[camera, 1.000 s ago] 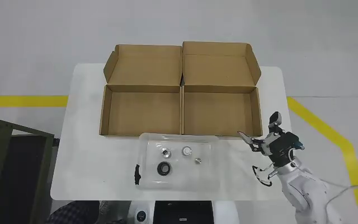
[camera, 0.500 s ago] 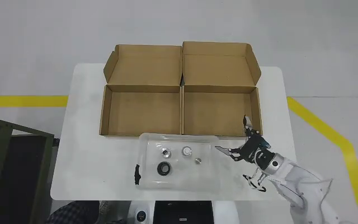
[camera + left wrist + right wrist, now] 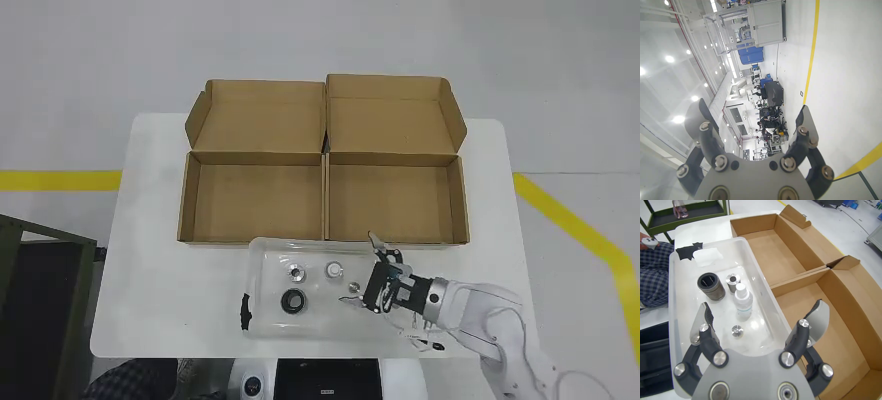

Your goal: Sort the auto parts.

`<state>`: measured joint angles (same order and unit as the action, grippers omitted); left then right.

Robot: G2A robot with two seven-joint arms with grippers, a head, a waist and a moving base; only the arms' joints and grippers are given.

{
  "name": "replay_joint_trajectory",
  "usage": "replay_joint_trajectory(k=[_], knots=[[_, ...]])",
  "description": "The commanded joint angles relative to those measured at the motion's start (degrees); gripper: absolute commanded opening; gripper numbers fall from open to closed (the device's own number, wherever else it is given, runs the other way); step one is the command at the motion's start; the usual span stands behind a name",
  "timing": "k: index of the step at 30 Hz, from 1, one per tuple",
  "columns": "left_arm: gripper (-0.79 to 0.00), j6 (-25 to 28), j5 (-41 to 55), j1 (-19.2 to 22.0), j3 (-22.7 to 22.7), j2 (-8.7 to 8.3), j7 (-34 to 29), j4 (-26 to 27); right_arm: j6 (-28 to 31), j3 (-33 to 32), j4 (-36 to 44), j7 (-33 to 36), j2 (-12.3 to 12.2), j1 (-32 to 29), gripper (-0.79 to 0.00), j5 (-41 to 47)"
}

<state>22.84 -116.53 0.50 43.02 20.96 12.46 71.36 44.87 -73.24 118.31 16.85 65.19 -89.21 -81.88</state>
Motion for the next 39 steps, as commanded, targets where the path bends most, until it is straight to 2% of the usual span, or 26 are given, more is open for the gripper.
replay_joint_trajectory(k=[1, 17, 31, 36, 39], knots=[[0.000, 0.0, 0.0, 0.0, 0.0, 0.00, 0.0, 0.0, 0.9, 2.0, -0.6, 1.3, 0.1, 1.3, 0.000, -0.2], [0.000, 0.0, 0.0, 0.0, 0.0, 0.00, 0.0, 0.0, 2.3, 10.6, -2.9, 6.4, 0.4, 7.2, 0.000, -1.3], [0.000, 0.0, 0.0, 0.0, 0.0, 0.00, 0.0, 0.0, 2.0, 10.7, -5.9, 7.6, -0.1, 8.0, 0.000, 0.6], [0.000, 0.0, 0.0, 0.0, 0.0, 0.00, 0.0, 0.0, 1.3, 11.3, -7.0, 8.2, -0.1, 9.1, -0.092, 1.2], [0.000, 0.0, 0.0, 0.0, 0.0, 0.00, 0.0, 0.0, 0.2, 11.7, -7.6, 8.8, -0.1, 9.8, -0.055, 1.5]])
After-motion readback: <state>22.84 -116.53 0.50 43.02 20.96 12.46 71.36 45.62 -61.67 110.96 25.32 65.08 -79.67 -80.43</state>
